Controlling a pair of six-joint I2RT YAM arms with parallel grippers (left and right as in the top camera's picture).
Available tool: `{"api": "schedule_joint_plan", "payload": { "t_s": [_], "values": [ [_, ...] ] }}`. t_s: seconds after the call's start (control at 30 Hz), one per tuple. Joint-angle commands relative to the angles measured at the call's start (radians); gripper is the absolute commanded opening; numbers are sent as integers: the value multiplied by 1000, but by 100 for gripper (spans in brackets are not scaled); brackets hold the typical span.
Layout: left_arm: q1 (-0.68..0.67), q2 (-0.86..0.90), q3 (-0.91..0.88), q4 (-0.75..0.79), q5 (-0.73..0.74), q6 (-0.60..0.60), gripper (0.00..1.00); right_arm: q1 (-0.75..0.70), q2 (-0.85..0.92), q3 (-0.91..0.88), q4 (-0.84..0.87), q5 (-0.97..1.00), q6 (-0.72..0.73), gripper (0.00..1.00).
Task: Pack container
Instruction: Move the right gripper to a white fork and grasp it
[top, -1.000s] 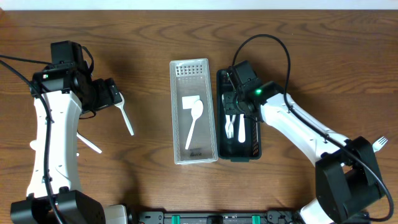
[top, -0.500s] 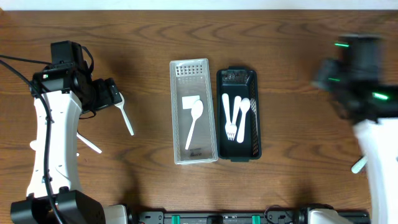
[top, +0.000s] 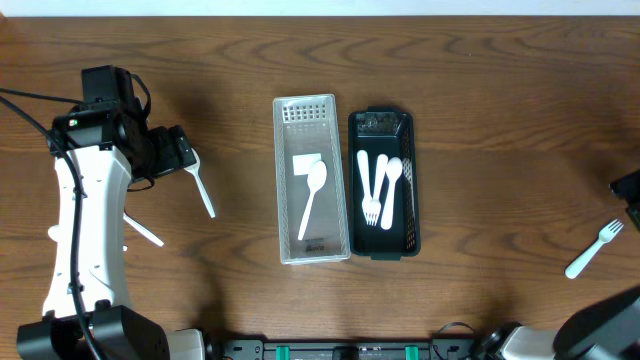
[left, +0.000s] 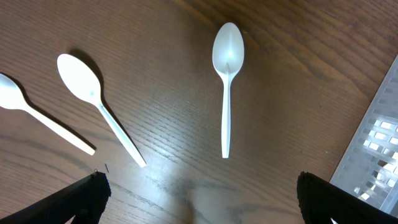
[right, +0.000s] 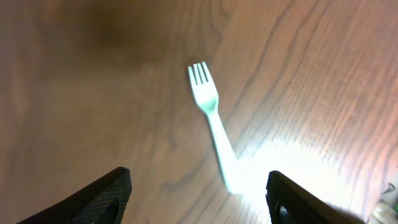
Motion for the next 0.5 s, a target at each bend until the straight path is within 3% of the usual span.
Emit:
{"api": "schedule_joint_plan", "payload": {
  "t_s": [0.0, 0.47],
  "values": [
    [5, -2, 2, -2, -8, 10, 98, -34, 76, -43, 36, -26, -104, 74],
    [5, -2, 2, -3, -8, 10, 98, -57, 299, -134, 258, -146, -239, 80]
  ]
}}
